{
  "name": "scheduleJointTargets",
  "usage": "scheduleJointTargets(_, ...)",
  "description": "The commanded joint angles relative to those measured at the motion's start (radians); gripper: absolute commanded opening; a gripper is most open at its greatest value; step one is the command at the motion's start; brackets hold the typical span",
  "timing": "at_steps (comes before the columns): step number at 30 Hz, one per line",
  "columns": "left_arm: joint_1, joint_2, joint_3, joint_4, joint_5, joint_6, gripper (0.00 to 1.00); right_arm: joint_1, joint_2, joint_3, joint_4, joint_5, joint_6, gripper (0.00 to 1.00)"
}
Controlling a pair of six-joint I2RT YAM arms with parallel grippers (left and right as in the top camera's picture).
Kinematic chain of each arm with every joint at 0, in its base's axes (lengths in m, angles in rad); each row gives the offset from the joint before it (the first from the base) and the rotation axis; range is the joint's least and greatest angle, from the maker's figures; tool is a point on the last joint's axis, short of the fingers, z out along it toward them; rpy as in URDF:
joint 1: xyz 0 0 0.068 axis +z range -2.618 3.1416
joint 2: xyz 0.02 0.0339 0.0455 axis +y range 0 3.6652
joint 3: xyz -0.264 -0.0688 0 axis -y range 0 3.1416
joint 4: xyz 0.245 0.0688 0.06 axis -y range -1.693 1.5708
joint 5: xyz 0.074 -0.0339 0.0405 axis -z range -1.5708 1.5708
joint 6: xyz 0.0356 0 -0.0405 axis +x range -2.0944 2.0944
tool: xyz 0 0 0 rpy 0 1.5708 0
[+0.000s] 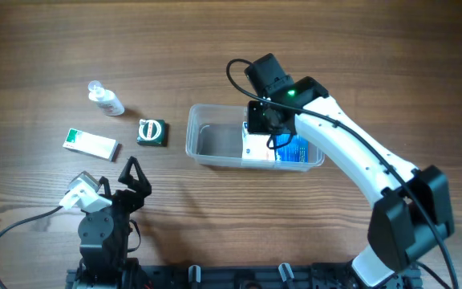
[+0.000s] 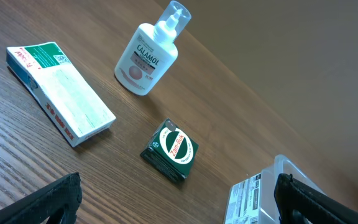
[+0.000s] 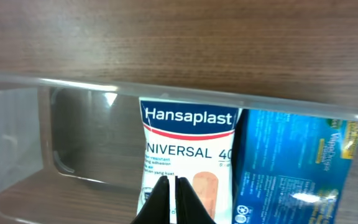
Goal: Pack container
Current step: 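Carry the Hansaplast box into the container beside the Vicks box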
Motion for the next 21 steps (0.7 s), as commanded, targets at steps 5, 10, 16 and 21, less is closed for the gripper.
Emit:
scheduleJointTargets(5, 0.008, -0.007, -0.002, 0.002, 0.005, -0.009, 1.0, 0.01, 0.134, -0.008, -0.002, -0.058, -0.002, 0.04)
scheduleJointTargets(10, 0.008, -0.007, -0.002, 0.002, 0.005, -0.009, 1.0, 0.01, 0.164, -0.008, -0.002, -0.057, -0.002, 0.04)
scheduleJointTargets(16, 0.008, -0.007, -0.002, 0.002, 0.005, -0.01, 1.0, 0.01, 0.208, -0.008, -0.008, -0.057, -0.022, 0.04)
scheduleJointTargets(21, 0.008, -0.007, -0.002, 0.002, 0.005, -0.009, 1.0, 0.006, 0.22, -0.007, -0.008, -0.046, -0.029, 0.04)
